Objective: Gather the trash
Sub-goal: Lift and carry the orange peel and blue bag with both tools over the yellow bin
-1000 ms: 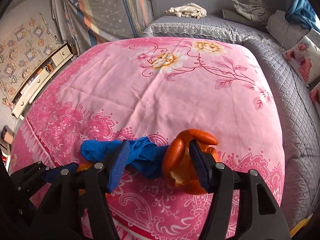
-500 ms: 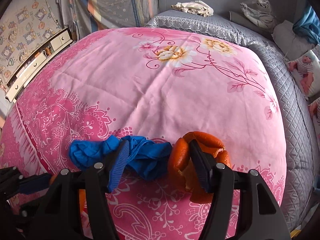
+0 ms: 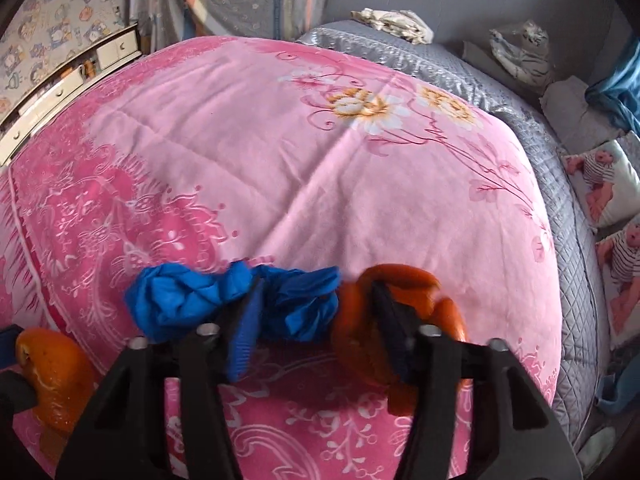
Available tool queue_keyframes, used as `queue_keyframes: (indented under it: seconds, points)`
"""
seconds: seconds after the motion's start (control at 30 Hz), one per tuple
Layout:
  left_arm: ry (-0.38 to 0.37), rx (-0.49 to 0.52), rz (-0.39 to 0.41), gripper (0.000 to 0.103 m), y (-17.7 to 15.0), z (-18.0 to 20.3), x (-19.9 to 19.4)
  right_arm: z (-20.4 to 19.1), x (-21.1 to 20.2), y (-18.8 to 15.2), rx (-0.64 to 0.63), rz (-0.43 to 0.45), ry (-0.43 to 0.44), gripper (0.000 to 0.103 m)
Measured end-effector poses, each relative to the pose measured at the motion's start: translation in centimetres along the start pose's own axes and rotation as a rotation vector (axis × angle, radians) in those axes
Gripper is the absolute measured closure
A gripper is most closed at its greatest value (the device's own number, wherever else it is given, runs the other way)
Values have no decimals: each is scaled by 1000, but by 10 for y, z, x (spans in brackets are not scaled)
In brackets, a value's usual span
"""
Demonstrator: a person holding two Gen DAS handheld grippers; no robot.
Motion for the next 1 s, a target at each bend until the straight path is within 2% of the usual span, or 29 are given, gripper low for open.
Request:
queue_keyframes:
  seconds: [0.03, 0.1, 0.23, 0.37, 0.73, 1.0]
  points:
    - [-3, -4, 2, 79, 0, 0, -1, -4, -1, 0, -20, 3, -10, 79]
    - [-2, -11, 8, 79, 1, -1, -4, -8, -1, 0, -21, 0, -13, 86]
    - [-3, -3, 24, 79, 3, 1, -13, -6, -3, 1, 1, 2, 13, 91]
    - [10, 10, 47, 79, 7, 3, -20, 11, -17, 6, 78, 30, 63, 92]
    - [28, 24, 97, 79, 20, 14, -38, 63, -86, 11, 221, 147, 101, 93]
    - [3, 83, 120, 79, 26, 47, -40, 105, -150, -2, 309, 241, 105, 93]
Point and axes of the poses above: each gripper's, at about its wrist camera, not at the fingertips, and x roughly the way its jaws point, z to its right, y to its top, the point moved 6 cm from there along x, roughly the way its jaws point, and after that the axes turned 4 degrees about -y, right-handed, at the moved point
